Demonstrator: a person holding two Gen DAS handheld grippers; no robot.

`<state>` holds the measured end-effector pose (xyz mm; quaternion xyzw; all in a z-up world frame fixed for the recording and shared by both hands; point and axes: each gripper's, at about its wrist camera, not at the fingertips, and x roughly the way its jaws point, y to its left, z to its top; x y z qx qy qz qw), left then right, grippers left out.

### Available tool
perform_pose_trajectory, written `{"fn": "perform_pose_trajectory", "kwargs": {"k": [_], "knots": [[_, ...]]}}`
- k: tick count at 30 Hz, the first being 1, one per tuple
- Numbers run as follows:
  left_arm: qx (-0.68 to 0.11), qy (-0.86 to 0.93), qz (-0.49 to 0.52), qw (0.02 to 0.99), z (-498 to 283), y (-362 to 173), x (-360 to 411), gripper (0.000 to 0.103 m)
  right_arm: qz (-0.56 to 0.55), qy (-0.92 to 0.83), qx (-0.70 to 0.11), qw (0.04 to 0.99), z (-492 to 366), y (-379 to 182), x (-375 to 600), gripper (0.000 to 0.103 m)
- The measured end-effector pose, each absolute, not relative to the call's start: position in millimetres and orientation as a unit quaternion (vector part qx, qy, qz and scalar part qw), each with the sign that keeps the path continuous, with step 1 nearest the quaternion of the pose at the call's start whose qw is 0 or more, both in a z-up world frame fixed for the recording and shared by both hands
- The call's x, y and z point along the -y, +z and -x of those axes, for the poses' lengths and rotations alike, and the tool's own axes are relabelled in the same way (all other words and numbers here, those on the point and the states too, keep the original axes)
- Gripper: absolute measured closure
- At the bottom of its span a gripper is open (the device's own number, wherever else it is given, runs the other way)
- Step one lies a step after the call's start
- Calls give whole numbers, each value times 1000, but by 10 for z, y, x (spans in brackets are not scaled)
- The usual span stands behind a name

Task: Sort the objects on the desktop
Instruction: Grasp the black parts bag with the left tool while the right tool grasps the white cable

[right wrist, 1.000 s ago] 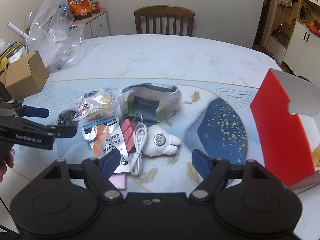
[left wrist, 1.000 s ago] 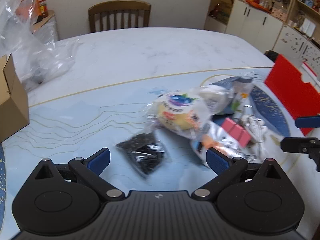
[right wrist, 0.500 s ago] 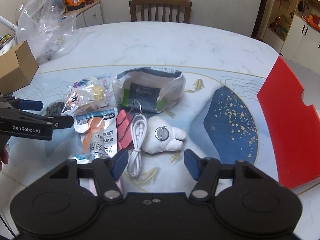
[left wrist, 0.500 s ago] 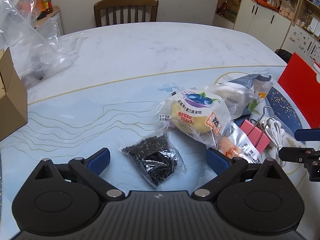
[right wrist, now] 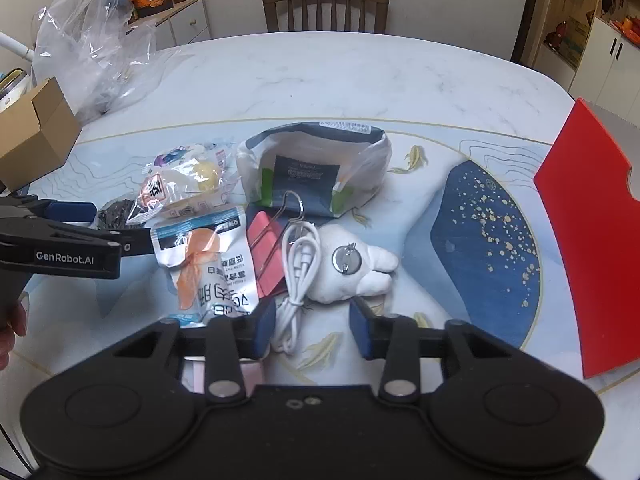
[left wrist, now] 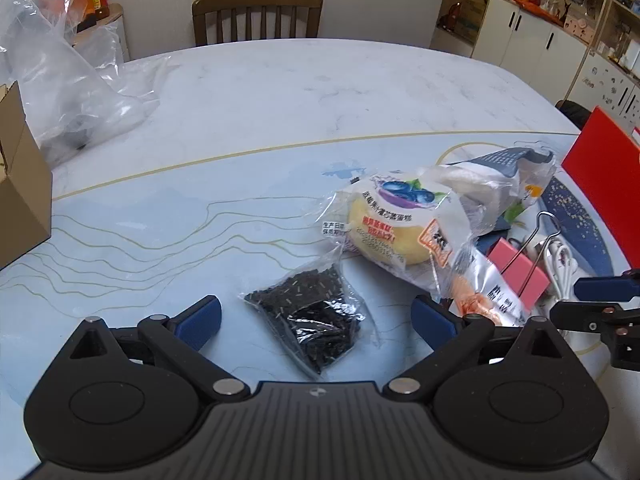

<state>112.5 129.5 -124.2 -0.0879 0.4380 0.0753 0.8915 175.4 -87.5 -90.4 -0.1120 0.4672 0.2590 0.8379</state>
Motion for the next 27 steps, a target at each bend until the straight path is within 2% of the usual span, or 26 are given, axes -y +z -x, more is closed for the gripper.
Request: {"fn": "perform_pose_trajectory", "kwargs": {"k": [5,10,13,17,21,27], "knots": [[-435,72,90,893,-1126,-1233,-1286,11,109,257,-469,838,-1765,-902,880,76],[-432,75,93,894,-1118,-1227,-1286,15,109,259,-471,836,-1767,-909,877,81],[-431,79,93,894,-1110,-1214,-1301,24,106,258,-473,836,-1777,-917,879,84],[-429,86,95,894,-1091,-1184,-1308,48,98,259,-474,836,-1790,-916,894,89],[-430,88,98,893,-1075,-1166,-1318,63,94,261,-473,836,-1785,-912,904,93],[-425,93,98,895,-1014,-1118,-1286,68,86,264,-466,840,-1778,-877,931,93]]}}
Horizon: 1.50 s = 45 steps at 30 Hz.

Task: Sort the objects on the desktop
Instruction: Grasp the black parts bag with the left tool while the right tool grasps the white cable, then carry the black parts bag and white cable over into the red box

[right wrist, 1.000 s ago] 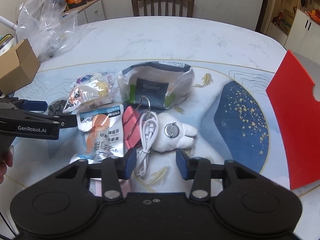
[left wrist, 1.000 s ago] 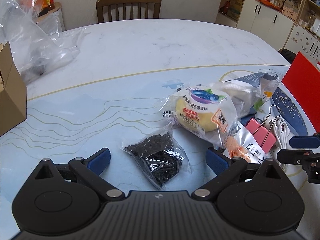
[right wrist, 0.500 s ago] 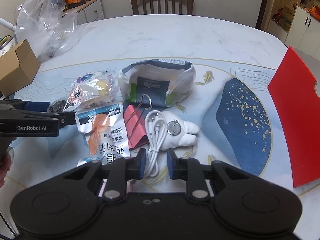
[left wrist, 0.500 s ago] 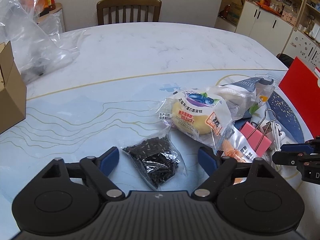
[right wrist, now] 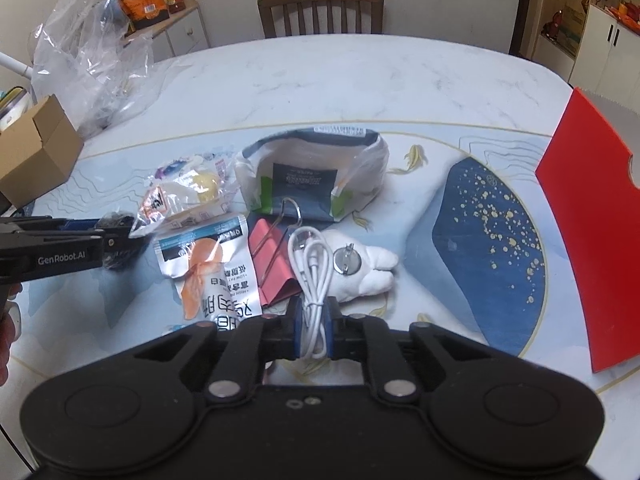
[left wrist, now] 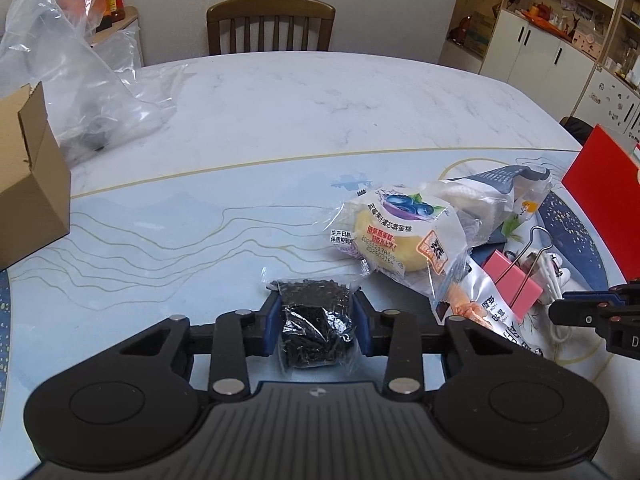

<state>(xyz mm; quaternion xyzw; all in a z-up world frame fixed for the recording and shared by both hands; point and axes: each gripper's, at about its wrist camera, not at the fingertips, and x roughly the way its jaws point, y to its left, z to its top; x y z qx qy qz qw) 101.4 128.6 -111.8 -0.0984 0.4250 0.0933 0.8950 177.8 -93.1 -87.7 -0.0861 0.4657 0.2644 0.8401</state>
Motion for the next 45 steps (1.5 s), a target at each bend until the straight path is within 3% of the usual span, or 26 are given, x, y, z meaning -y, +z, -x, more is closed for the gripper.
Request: {"fn": "perform_pose_trajectory", "kwargs": {"k": [27,45], "knots": [[-406,49,100,907,-738,-568,-744,69,40,265,-444,855,-1542,-399,1388,93],[-386,-29,90,918,-952,-140,-66,69,21,251,-426,869,-1520,7,2018,93]]}}
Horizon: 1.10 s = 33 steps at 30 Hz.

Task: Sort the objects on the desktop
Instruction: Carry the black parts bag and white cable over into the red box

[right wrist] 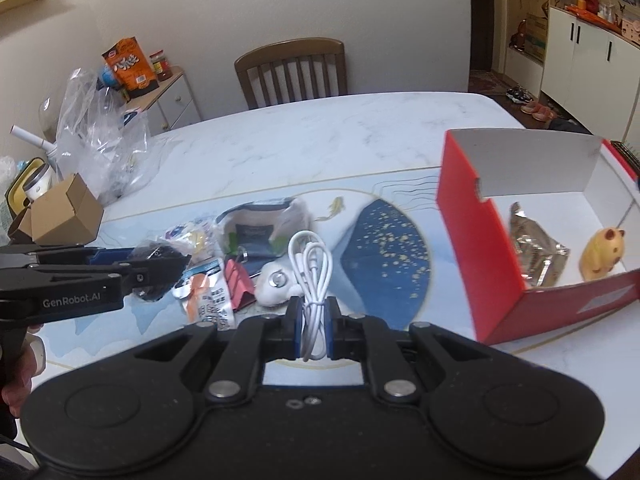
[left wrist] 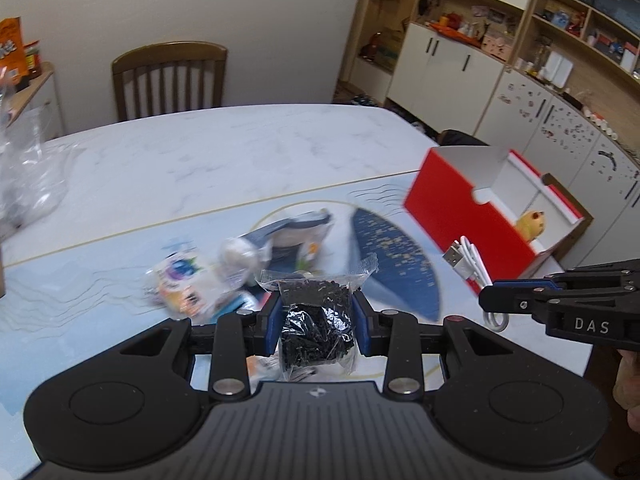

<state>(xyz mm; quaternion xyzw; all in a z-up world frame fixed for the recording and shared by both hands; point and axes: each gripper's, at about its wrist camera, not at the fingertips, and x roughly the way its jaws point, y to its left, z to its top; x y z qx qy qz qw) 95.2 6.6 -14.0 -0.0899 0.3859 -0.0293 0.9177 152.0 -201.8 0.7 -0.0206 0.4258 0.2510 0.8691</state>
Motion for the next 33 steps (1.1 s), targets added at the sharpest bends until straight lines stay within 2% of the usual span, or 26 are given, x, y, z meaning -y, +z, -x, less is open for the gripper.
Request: {"fn": "perform_pose_trajectory", "kwargs": {"k": [33], "knots": [[-378,-137,32,915,-2008,2,1624,69,-4,212,-427,879,-2253,137,3482,93]]}}
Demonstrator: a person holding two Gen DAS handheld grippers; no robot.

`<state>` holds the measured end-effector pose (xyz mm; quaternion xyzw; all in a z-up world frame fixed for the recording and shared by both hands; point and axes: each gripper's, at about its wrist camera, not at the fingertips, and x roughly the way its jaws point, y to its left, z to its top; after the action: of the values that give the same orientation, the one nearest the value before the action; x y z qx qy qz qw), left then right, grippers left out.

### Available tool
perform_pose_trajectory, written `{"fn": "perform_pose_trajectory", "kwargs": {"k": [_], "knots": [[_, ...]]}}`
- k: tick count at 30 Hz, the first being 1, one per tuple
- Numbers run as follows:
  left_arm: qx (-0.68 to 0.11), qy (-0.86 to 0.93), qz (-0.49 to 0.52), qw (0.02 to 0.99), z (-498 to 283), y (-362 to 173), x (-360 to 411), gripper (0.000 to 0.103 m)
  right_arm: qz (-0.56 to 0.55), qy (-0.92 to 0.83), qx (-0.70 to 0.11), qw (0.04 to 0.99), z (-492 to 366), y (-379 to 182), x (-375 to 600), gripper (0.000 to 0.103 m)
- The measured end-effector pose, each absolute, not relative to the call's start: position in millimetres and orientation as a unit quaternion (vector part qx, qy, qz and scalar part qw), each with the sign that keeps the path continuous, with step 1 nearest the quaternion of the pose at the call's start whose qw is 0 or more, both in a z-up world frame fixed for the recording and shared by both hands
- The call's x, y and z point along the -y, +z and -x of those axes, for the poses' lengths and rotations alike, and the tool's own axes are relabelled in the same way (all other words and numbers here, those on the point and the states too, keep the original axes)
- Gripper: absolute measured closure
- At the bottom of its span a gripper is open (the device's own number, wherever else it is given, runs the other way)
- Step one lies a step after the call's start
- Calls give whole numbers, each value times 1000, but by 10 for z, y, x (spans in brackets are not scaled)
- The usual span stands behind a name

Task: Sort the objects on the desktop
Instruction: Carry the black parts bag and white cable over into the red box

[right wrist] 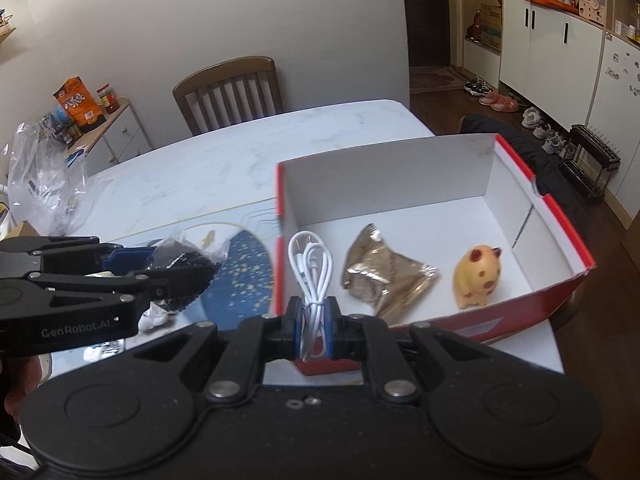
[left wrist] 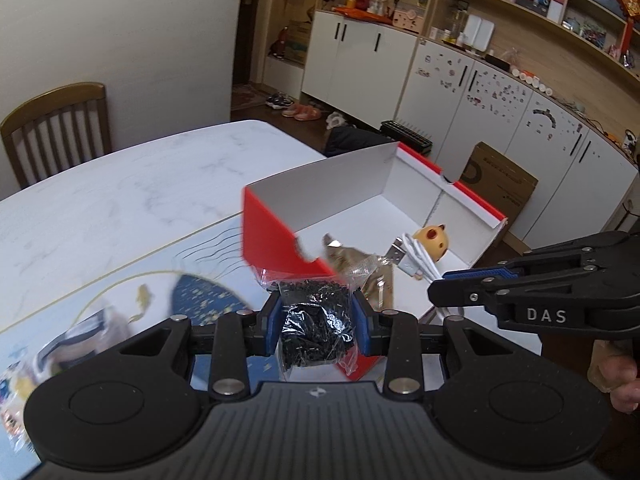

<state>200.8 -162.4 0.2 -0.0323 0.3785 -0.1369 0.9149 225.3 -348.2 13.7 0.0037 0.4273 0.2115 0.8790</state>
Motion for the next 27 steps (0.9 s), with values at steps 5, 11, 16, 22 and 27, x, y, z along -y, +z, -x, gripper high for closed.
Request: {"fn": "perform_pose_trajectory", "kwargs": {"k": [5,11,16,22,27], "knots": [[-381,-150,22,912,-2169,-16,1868,69,-6,206,-428,880,-2385,110,3667,93],[-385,-159,16,909,-2361,-49,2112,69,-6,198,-427,882,-2550,98,3877,93],[-389,-165,7,906,-2515,-91,2297,69,-5,190,-427,884,-2717,76,4023,93],[-395,-165,-4,904,-2717,-156,2452,69,1,189,-424,886,-2904,43,4109,93],[-402,-166,-9,900,-2909,-202,2525,69,1,189,-425,885,-3115,26,4153,93]]}}
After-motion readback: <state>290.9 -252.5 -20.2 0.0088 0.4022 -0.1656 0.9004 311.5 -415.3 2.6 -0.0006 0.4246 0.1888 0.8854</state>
